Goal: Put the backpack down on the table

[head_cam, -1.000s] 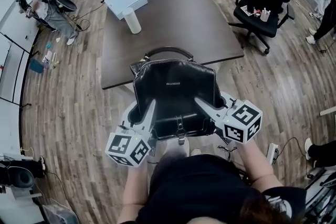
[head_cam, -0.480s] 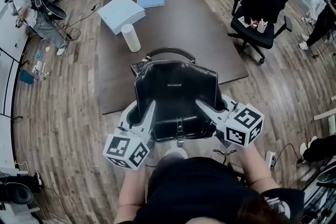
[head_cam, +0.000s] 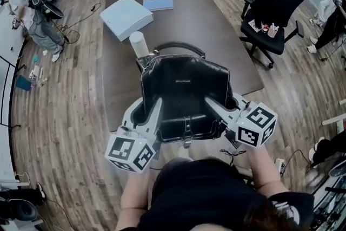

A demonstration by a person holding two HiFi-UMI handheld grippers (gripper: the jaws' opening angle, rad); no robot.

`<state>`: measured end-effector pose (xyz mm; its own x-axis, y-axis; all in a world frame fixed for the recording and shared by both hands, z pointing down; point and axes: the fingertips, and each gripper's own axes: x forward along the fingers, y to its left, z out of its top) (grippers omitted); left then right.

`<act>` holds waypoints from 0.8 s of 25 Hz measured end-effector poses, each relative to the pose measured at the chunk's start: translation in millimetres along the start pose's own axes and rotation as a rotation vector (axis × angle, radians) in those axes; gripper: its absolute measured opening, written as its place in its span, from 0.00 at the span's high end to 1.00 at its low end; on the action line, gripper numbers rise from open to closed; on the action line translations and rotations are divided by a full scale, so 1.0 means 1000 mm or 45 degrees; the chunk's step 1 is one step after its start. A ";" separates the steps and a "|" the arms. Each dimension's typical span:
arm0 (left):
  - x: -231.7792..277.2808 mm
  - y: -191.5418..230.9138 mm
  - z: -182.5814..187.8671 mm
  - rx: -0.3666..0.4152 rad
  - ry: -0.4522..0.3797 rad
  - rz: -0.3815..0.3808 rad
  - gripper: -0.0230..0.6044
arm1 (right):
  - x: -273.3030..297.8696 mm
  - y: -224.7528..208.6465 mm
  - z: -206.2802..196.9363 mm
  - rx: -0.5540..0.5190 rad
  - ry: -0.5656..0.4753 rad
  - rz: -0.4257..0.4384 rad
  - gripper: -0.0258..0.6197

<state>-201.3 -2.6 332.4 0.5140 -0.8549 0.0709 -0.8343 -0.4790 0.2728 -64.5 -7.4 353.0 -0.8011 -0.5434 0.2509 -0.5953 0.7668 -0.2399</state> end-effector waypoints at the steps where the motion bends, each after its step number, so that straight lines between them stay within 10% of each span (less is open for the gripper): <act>1: 0.003 0.005 0.003 0.006 -0.004 -0.005 0.77 | 0.005 -0.002 0.003 -0.001 -0.007 -0.003 0.87; 20: 0.110 0.029 0.049 0.074 -0.125 -0.033 0.78 | 0.041 -0.099 0.066 -0.128 -0.100 -0.048 0.87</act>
<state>-179.1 -120.2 300.9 0.5157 -0.8562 -0.0306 -0.8327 -0.5093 0.2171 -42.1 -128.1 324.8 -0.7829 -0.5945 0.1831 -0.6191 0.7736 -0.1354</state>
